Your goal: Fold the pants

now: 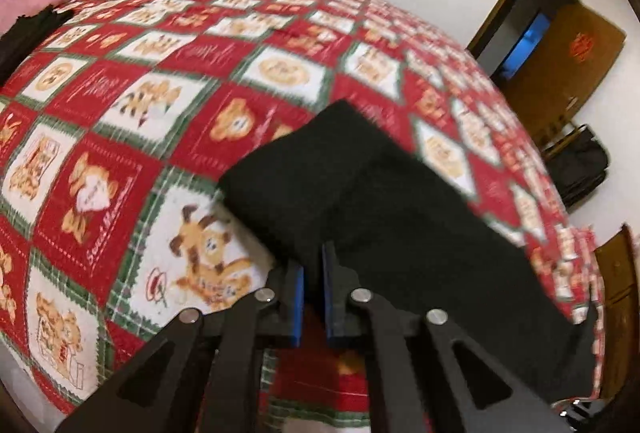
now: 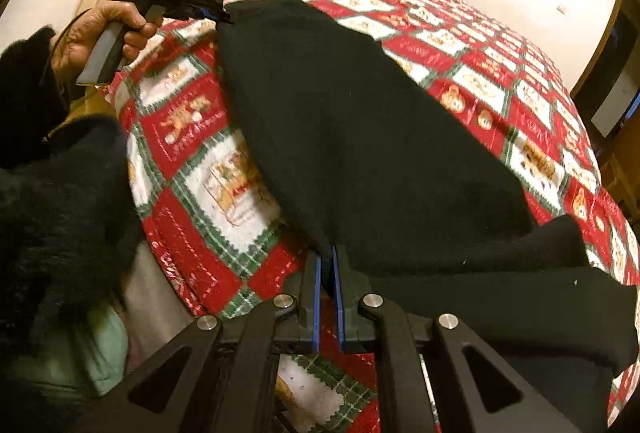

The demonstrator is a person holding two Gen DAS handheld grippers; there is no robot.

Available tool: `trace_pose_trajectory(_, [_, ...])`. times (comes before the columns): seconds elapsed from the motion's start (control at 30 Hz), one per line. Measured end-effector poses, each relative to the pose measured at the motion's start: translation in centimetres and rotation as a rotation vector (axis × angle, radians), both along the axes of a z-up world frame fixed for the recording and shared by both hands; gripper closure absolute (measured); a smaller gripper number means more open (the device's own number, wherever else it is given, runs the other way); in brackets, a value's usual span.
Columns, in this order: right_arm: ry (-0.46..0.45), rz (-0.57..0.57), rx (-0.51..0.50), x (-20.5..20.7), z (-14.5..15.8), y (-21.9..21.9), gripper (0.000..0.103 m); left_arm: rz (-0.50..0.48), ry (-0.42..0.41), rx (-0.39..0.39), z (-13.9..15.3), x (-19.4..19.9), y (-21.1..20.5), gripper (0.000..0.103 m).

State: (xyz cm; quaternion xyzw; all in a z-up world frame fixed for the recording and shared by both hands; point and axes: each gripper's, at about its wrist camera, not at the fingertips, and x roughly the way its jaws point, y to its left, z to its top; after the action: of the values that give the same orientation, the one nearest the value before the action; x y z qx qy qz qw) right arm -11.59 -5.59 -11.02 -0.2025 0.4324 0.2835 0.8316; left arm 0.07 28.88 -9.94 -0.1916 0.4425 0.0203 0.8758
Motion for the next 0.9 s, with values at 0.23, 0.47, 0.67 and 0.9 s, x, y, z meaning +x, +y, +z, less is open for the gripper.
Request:
trace_pose_trajectory(0.23, [0.063, -0.034, 0.148, 1.5, 2.3, -1.8, 0.086, 0.074, 0.014, 0.115, 2.5, -0.2, 1.1, 0.05])
trace_pose_trajectory(0.47, [0.046, -0.132, 0.503, 4.9, 6.9, -4.4, 0.037, 0.086, -0.152, 0.3, 6.5, -1.4, -1.0, 0.046])
trace_pose_trajectory(0.67, [0.105, -0.114, 0.57, 12.3, 7.0, -0.9, 0.037, -0.031, -0.201, 0.346, 5.3, 0.0, -6.7, 0.046])
trace_pose_trajectory(0.9, [0.272, -0.147, 0.56, 20.2, 1.8, 3.5, 0.038, -0.075, -0.087, 0.344, 0.9, 0.8, -10.0, 0.046])
